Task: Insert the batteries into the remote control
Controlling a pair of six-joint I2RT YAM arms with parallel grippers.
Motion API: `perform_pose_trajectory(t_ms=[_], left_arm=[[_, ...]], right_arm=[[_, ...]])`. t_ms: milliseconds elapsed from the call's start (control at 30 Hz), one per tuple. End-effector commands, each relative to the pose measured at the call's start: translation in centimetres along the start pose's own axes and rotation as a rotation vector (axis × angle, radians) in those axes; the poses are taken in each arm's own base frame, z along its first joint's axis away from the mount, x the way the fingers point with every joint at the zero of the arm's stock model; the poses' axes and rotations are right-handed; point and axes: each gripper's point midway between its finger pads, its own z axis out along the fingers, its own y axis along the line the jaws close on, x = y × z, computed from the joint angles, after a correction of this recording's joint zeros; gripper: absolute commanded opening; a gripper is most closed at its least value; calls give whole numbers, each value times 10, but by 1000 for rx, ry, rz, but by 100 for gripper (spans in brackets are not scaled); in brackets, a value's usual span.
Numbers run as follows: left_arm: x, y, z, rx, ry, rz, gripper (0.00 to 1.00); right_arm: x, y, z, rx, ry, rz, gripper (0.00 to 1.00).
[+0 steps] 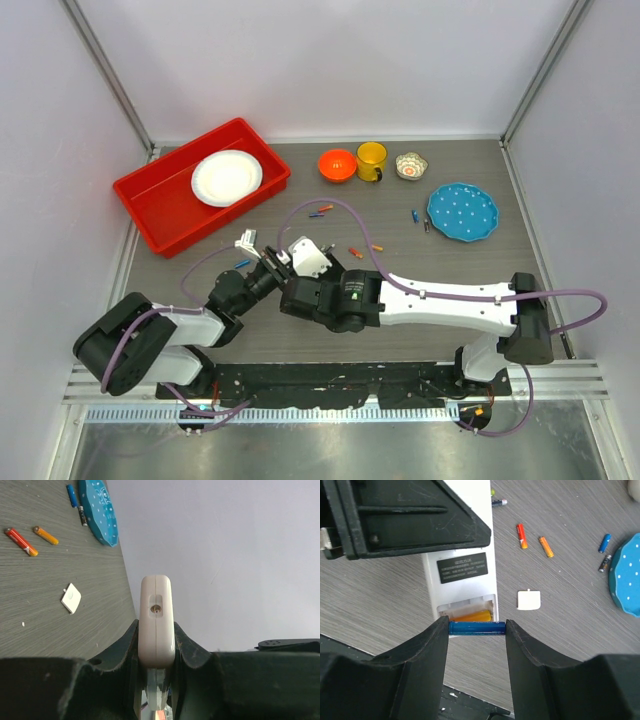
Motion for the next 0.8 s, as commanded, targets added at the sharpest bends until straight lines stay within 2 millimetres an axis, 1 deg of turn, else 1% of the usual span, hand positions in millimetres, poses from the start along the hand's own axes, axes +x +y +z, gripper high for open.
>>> perform_pose_trajectory(t_ms=[0, 67, 233, 467, 767], left_arm=[[-7, -54, 0, 213, -20, 32, 0], [-6, -53, -1, 210, -16, 32, 0], [-4, -56, -1, 226, -5, 34, 0], [-3, -56, -2, 234, -3, 30, 0], [-3, -57, -2, 246, -3, 30, 0]], right_arm=[[-22, -14, -11, 53, -64, 40, 1], [-21, -18, -11, 75, -59, 25, 1], [-13, -16, -5, 91, -31, -11, 1], [-13, -8, -5, 46, -30, 1, 1], [-7, -1, -7, -12, -21, 32, 1]])
